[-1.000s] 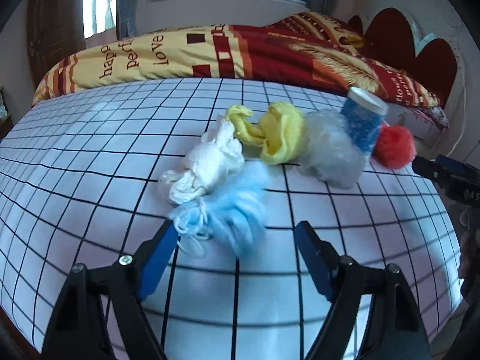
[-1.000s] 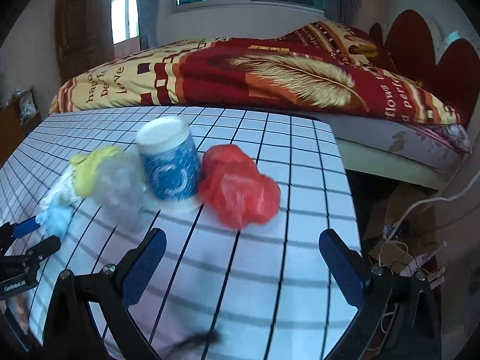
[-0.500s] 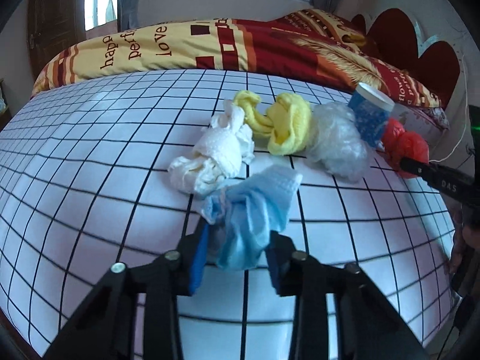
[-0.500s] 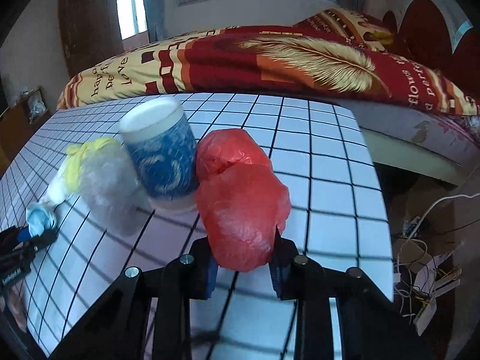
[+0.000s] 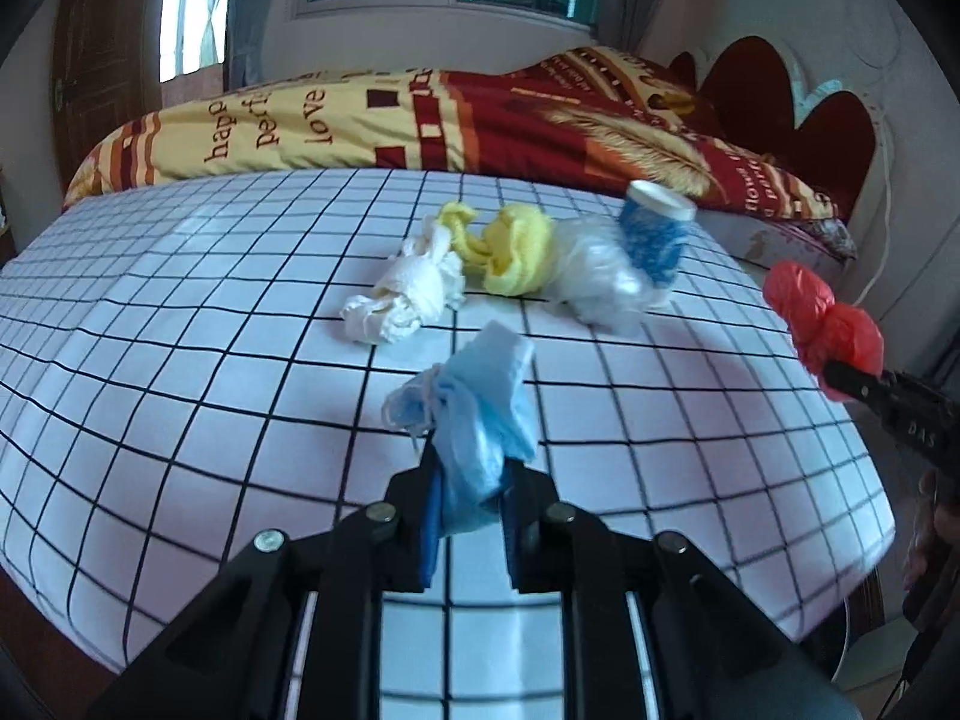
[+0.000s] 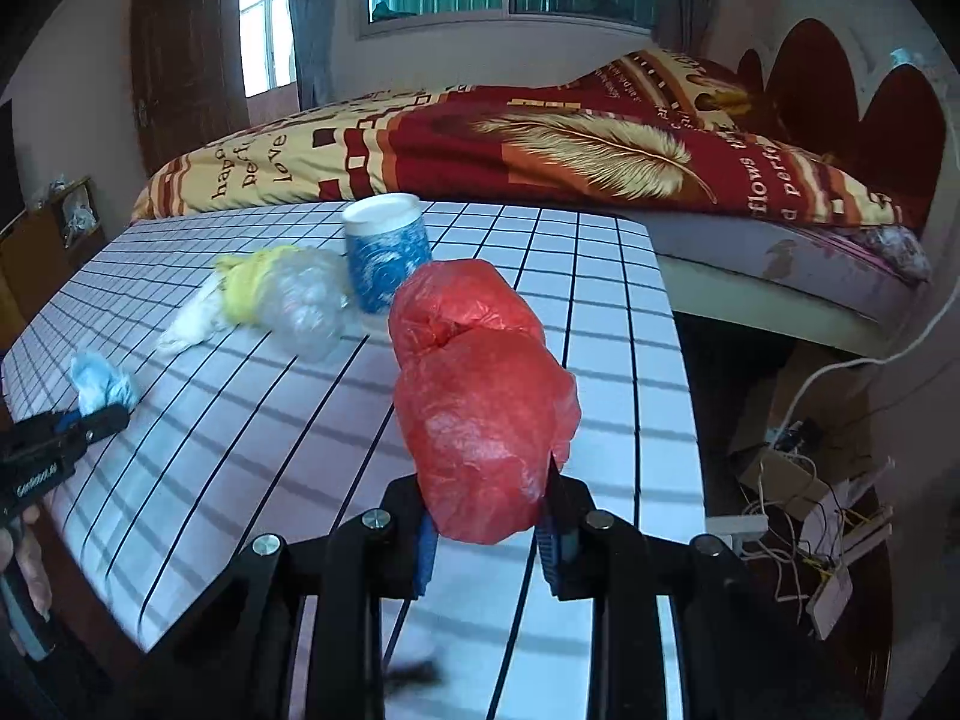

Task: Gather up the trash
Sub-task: 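Carry the blue sock and red bag over the black bin and release both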

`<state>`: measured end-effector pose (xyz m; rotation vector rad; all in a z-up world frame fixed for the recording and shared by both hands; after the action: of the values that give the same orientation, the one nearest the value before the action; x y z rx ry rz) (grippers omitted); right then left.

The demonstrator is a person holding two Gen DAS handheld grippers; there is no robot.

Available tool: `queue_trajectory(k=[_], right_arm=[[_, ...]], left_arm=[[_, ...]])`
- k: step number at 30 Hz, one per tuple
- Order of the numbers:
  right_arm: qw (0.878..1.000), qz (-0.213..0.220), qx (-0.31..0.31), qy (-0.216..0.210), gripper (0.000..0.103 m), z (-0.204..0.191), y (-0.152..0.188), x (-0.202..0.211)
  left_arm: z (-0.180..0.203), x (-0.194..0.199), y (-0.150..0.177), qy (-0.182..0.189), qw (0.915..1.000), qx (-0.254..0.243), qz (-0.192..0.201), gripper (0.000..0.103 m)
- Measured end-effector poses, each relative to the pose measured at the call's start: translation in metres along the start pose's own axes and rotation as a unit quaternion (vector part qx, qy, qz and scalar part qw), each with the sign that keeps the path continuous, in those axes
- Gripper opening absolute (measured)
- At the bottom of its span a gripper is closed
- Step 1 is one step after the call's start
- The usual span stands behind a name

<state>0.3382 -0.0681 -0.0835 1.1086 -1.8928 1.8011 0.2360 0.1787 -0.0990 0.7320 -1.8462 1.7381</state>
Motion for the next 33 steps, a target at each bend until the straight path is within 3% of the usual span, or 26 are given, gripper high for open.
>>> queue_trajectory(k=[15, 33], right_arm=[[0.999, 0.025, -0.029, 0.017, 0.029, 0.019, 0.061, 0.105], [0.992, 0.051, -0.096, 0.07, 0.029, 0.097, 0.111, 0.185]], left_arm=[[0.077, 0.051, 0.012, 0.044, 0.9966, -0.065, 0.027, 0.017], [0.182, 0.08, 0.013, 0.11, 0.9825, -0.141, 0.052, 0.017]])
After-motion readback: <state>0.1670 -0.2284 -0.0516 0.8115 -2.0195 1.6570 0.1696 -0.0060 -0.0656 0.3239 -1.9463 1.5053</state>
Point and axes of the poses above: each gripper's, at about its wrist camera, not at the fingertips, and x roughly against the way its jaws point, z to its right, y to its underside, the point moved 5 cm from there along -x, roughly the way its jaws point, and after that the axes turned 15 degrees about -x, right-handed, at the moved point
